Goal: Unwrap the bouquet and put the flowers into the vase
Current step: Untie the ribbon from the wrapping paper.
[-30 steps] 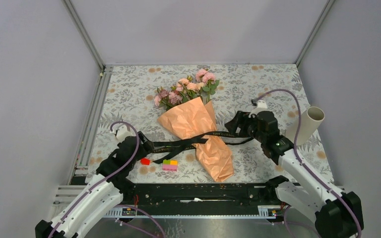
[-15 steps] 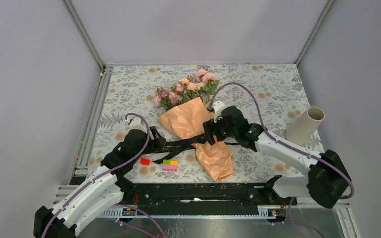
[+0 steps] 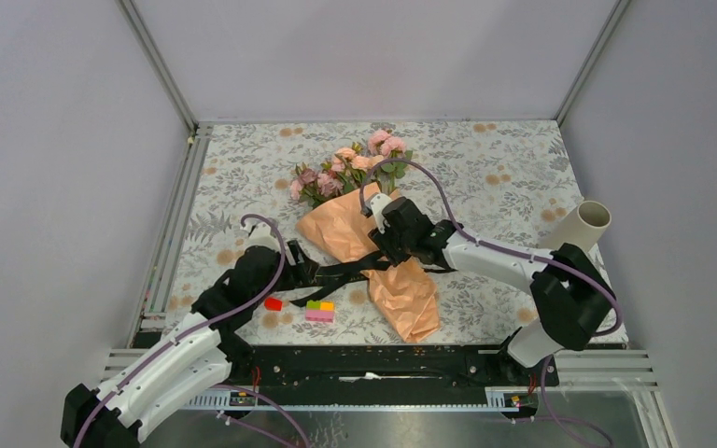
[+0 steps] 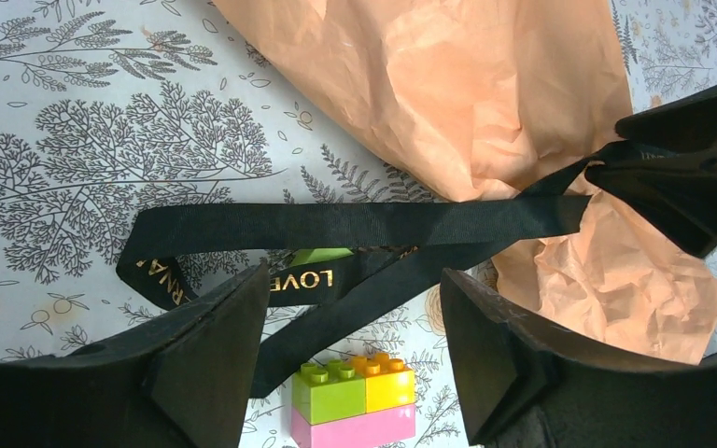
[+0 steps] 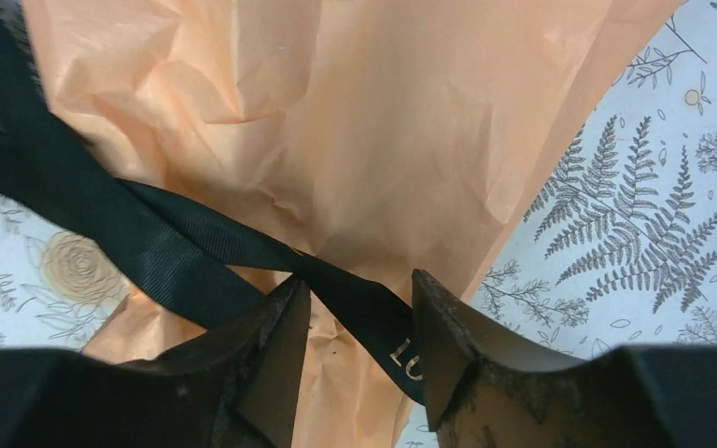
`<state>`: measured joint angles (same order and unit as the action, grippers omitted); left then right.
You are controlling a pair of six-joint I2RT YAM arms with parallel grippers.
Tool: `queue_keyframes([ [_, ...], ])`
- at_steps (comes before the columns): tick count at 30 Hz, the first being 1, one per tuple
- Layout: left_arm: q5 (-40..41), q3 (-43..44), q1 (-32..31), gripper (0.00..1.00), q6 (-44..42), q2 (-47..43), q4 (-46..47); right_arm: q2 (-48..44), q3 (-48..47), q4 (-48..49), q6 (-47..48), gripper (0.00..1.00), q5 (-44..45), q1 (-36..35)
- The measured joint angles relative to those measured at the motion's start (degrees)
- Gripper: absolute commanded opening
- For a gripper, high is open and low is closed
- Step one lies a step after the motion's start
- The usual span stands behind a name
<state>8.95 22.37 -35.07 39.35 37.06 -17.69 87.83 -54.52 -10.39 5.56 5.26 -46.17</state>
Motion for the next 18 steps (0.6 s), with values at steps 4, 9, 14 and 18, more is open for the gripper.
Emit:
queue_keyframes([
  [4, -0.15, -0.26, -0.55, 0.72, -0.02, -0.24, 0.31, 2.10, -1.20, -0.96, 1.60, 0.10, 1.81, -0.39],
  [9, -0.07, -0.22, -2.05, 0.72, -1.01, 0.37, 1.01, 1.40, -1.25, -1.31, 0.57, 0.00, 3.89, -0.70],
  [14, 0.76, 1.95, -6.47, 0.72, -3.91, 5.09, 1.49, -4.44, -1.25, -2.49, -2.51, 0.00, 8.68, -0.70],
  [18, 1.44, 6.19, -11.76, 0.72, -7.78, 11.52, 3.78, -9.44, -2.54, -4.70, -6.29, 0.00, 10.84, 0.83],
])
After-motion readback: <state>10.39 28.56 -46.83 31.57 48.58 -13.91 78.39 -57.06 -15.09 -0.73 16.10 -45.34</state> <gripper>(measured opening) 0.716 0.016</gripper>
